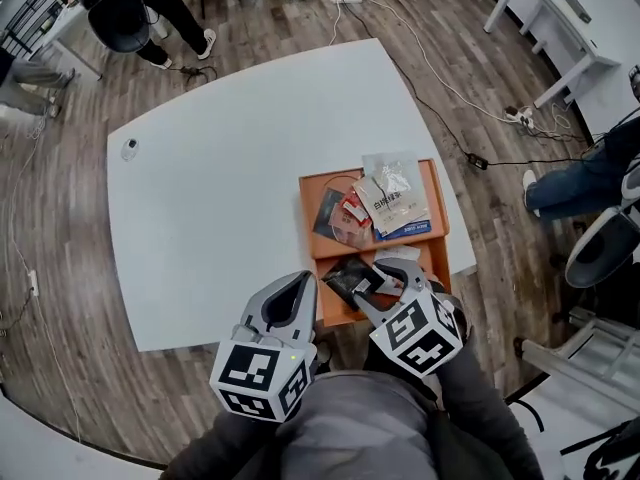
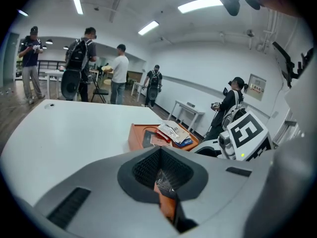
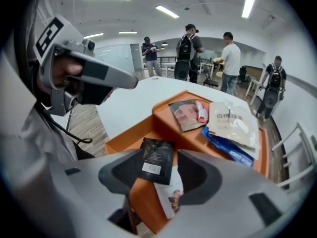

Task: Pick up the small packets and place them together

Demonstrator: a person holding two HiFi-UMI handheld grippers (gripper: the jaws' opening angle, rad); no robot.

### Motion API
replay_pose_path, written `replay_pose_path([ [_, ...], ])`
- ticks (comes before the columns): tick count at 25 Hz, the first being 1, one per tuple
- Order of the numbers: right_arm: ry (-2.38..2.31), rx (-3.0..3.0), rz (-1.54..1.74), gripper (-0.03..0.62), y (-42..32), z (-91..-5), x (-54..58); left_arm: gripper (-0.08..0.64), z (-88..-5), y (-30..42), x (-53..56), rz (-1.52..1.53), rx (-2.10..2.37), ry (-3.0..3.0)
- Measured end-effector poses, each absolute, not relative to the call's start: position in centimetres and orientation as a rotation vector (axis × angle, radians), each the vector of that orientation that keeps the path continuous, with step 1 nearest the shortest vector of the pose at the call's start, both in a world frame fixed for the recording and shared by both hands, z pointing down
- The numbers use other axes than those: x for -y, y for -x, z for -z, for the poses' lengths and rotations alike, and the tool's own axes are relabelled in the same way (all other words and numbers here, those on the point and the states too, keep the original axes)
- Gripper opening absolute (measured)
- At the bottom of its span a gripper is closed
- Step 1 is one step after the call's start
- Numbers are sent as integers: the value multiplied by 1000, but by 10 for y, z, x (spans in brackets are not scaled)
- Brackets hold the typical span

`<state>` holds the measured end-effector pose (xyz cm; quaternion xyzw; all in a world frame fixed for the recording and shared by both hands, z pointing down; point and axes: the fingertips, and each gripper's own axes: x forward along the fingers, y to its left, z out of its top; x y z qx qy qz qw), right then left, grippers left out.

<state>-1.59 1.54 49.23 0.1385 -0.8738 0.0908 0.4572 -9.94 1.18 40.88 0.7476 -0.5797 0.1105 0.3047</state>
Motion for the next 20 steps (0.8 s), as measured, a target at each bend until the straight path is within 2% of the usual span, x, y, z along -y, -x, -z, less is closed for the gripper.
replay_pose_path([
  [2,-305,2117,-214,233,21,-504,-19,-3,-411,108,-15,-293,1547,-1961],
  [6,-255,2071,-236,255,30,-522,-21,-3,-417,126,-20,-300,1567,-1919],
  [17,-277,2018,-212,250,34,-538,-11,-3,-429,143,-20,-332,1563,-1881],
  [18,-284,2018,-198,211,34,-537,-10,-3,-429,143,-20,-333,1562,-1881],
  [19,-290,2018,-183,84,34,-537,-9,-3,-429,142,-20,-334,1561,-1882],
  [20,-296,2018,-169,66,34,-537,-9,-3,-429,142,-20,-334,1562,-1883],
])
